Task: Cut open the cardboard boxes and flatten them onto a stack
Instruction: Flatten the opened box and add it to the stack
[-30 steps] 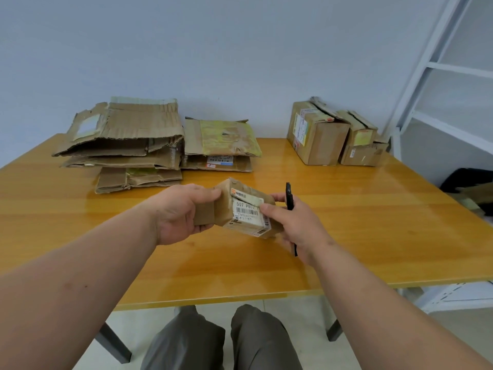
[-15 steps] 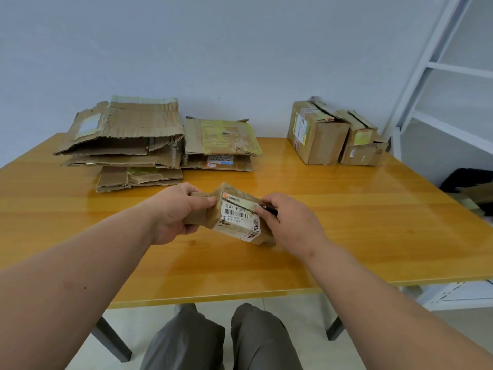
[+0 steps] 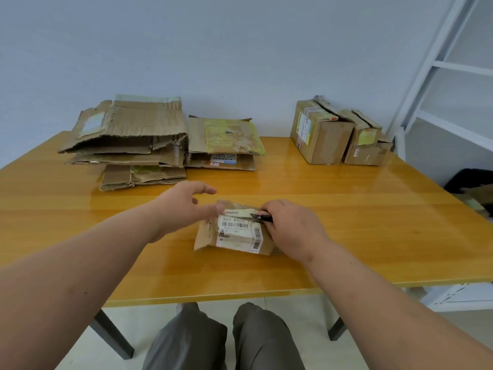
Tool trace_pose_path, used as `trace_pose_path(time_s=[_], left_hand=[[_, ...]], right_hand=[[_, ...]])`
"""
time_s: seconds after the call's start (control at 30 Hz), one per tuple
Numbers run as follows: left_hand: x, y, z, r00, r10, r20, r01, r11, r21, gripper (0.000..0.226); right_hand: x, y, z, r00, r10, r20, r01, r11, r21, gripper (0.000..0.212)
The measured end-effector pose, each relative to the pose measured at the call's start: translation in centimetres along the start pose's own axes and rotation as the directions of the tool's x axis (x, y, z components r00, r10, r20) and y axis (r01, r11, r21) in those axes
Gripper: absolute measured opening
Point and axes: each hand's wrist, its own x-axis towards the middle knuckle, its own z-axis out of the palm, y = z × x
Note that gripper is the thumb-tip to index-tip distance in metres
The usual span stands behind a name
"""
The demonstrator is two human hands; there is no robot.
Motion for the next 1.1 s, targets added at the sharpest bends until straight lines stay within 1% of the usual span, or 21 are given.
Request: trace_pose_path(time_s=[0.07,0.1,0.17,0.23,0.27,0.33,0.4,0.43,0.5,0.57,0.63,0.67,0.73,0.77,0.87,0.93,1.0,1.1], left_hand=[[-0.2,0.2,0.0,0.993,0.096,0.070,-0.106,0.979,0.171,0.059],[-0.2,0.4,0.2,0.987,0.118,0.112,-0.143,0.957,0.254,0.059],[-0.1,0.7,0.6,0.983,0.120,0.137,-0.165,0.909,0.383,0.051],[0.0,1.0,0.9,0.987,0.127,0.100,-0.159,0.872,0.463,0.038],[0.0,1.1,1.1,0.987,0.134,0.087,-0.159,0.849,0.503,0.031],[-0.2,1.3,1.5,0.985,0.154,0.072,-0.167,0.802,0.573,0.024],[-0.3,1.2,1.8,0.987,0.159,0.019,-0.141,0.804,0.578,0.025],[-0.2,1.1,2.1,0.987,0.160,-0.025,-0.118,0.817,0.565,0.027],[0.0,0.8,2.7,0.974,0.181,-0.137,-0.086,0.851,0.518,0.021],[0.2,0.4,3.4,0.949,0.175,-0.263,-0.044,0.898,0.438,0.016],[0.4,0.1,4.0,0.925,0.145,-0.350,-0.006,0.929,0.369,0.018],[0.5,0.1,4.2,0.918,0.140,-0.372,0.002,0.934,0.357,0.019],[0.6,0.3,4.6,0.903,0.152,-0.402,-0.001,0.936,0.352,0.018],[0.7,0.4,4.6,0.897,0.160,-0.413,-0.005,0.936,0.351,0.018],[0.9,0.7,4.6,0.892,0.167,-0.420,0.003,0.927,0.374,0.013],[1.0,0.6,4.6,0.894,0.183,-0.408,-0.010,0.921,0.390,0.007],[1.0,0.3,4.7,0.901,0.199,-0.384,-0.038,0.921,0.389,0.006],[0.9,0.0,4.9,0.915,0.207,-0.347,-0.073,0.929,0.364,0.016]], right_hand=[[0.0,-0.2,0.1,1.000,-0.011,0.014,0.011,1.000,-0.005,0.028],[0.1,-0.3,0.2,1.000,-0.015,0.019,0.015,1.000,-0.008,0.028],[0.4,-0.5,0.3,0.999,-0.009,0.031,0.009,1.000,-0.008,0.028],[0.7,-0.6,0.3,0.999,0.020,0.049,-0.021,1.000,0.010,0.028],[0.8,-0.6,0.2,0.997,0.043,0.062,-0.046,0.998,0.045,0.031],[0.6,-0.5,0.0,0.992,0.101,0.077,-0.115,0.968,0.224,0.040],[0.3,-0.5,-0.3,0.983,0.155,0.096,-0.181,0.892,0.414,0.044],[0.2,-0.5,-0.2,0.981,0.165,0.106,-0.195,0.873,0.446,0.042],[0.1,-0.5,0.2,0.972,0.190,0.135,-0.231,0.855,0.463,0.037],[0.3,-0.6,0.4,0.952,0.250,0.177,-0.305,0.811,0.499,0.045],[0.6,-0.9,0.5,0.920,0.308,0.242,-0.388,0.797,0.462,0.049],[0.8,-0.9,0.6,0.907,0.330,0.263,-0.416,0.802,0.428,0.046],[1.4,-1.1,0.5,0.896,0.372,0.242,-0.441,0.810,0.388,0.037],[1.6,-1.3,0.2,0.895,0.392,0.215,-0.446,0.810,0.380,0.036],[2.1,-2.1,-0.5,0.892,0.423,0.156,-0.451,0.830,0.329,0.046],[2.1,-2.5,-0.8,0.883,0.441,0.160,-0.469,0.843,0.264,0.051],[2.2,-2.7,-0.8,0.870,0.463,0.166,-0.491,0.843,0.219,0.051],[2.6,-2.8,-1.0,0.854,0.480,0.198,-0.514,0.837,0.187,0.045]])
